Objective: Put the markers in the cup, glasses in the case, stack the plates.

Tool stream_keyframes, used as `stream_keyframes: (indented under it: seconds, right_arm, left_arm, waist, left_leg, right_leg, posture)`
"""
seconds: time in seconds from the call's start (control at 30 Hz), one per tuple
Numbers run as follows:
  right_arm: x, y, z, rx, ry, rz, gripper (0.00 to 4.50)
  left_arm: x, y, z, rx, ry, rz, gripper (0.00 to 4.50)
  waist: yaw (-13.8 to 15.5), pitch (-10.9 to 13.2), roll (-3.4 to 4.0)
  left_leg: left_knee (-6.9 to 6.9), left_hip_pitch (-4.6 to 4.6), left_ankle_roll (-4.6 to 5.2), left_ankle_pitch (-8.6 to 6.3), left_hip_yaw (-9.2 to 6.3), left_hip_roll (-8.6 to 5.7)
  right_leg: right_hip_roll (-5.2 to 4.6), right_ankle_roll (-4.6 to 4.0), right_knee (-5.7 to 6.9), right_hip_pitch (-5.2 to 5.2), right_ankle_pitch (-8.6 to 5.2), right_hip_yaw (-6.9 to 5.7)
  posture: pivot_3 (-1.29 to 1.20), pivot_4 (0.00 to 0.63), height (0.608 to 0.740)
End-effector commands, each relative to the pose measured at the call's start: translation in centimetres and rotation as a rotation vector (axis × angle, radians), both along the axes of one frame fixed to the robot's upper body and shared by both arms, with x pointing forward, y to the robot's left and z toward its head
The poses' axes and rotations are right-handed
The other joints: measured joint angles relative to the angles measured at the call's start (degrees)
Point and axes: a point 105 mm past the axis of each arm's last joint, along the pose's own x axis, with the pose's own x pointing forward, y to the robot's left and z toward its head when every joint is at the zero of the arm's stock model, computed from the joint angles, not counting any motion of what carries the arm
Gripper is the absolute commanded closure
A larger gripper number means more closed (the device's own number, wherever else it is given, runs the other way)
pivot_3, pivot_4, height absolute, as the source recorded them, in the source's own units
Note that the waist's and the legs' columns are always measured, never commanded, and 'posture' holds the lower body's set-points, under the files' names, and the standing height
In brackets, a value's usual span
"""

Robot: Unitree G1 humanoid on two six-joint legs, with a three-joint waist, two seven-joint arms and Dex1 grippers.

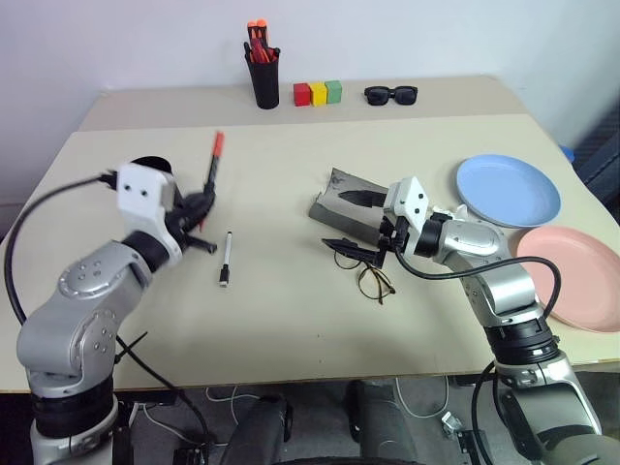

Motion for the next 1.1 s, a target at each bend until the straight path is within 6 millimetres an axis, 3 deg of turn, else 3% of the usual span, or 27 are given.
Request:
stream_keyframes:
  seconds: [0.03, 0.23, 0.33, 0.63, 0.9, 1.1]
  right_arm:
    - [-0.1, 0.4, 1.2, 0.015, -0.050, 0.018, 0.00]
    - [0.0, 0.5, 1.3, 0.011, -0.057, 0.018, 0.00]
    - [0.1, 0.6, 1.6, 0.015, -0.062, 0.020, 0.00]
    - [0.0, 1.0, 1.7, 0.014, -0.063, 0.033, 0.00]
    - [-0.1, 0.9, 1.9, 0.015, -0.067, 0.024, 0.00]
    - [0.1, 0.9, 2.0, 0.015, -0.074, 0.018, 0.00]
  left_arm:
    - [0.3, 3.5, 4.7, 0.071, -0.278, 0.196, 4.46]
    - [1.5, 8.1, 7.1, -0.007, -0.388, 0.353, 4.46]
    - [2.4, 10.2, 6.4, -0.045, -0.368, 0.424, 4.46]
    - [5.4, 9.3, 3.7, -0.009, -0.326, 0.351, 4.46]
    - [5.9, 9.4, 1.7, -0.011, -0.292, 0.330, 4.46]
    - [6.1, 9.4, 1.6, -0.026, -0.296, 0.317, 1.53]
  waist:
    - [-0.01, 0.00, 0.00]
    - [0.13, 0.00, 0.00]
    - [0.06, 0.00, 0.00]
    - [0.03, 0.00, -0.01]
    - [-0.14, 0.00, -0.01]
    - [-0.04, 0.00, -0.01]
  left_leg:
    - [0.00, 0.00, -0.01, 0.00, 0.00, 0.01]
    - [-0.01, -0.02, -0.03, 0.02, 0.02, 0.04]
    - [0.01, -0.03, -0.02, 0.02, 0.01, 0.03]
    - [0.01, -0.04, -0.04, 0.03, 0.00, 0.03]
    - [-0.01, -0.03, -0.03, 0.03, 0.00, 0.04]
    - [0.01, -0.05, -0.03, 0.03, -0.01, 0.04]
  right_leg:
    - [0.01, 0.00, -0.01, 0.00, 0.00, 0.00]
    - [0.04, -0.03, -0.04, -0.03, 0.03, 0.00]
    - [0.04, 0.01, -0.04, -0.02, 0.06, -0.01]
    - [0.04, 0.02, -0.04, -0.04, 0.07, -0.01]
    - [0.05, 0.01, -0.03, -0.06, 0.08, -0.01]
    - [0.05, 0.02, -0.02, -0.06, 0.09, -0.01]
  posture:
    - [0.00, 0.150, 0.740]
    - [0.00, 0.150, 0.740]
    - [0.00, 0.150, 0.740]
    - [0.00, 0.150, 0.740]
    - [0.00, 0.150, 0.740]
    - [0.00, 0.150, 0.740]
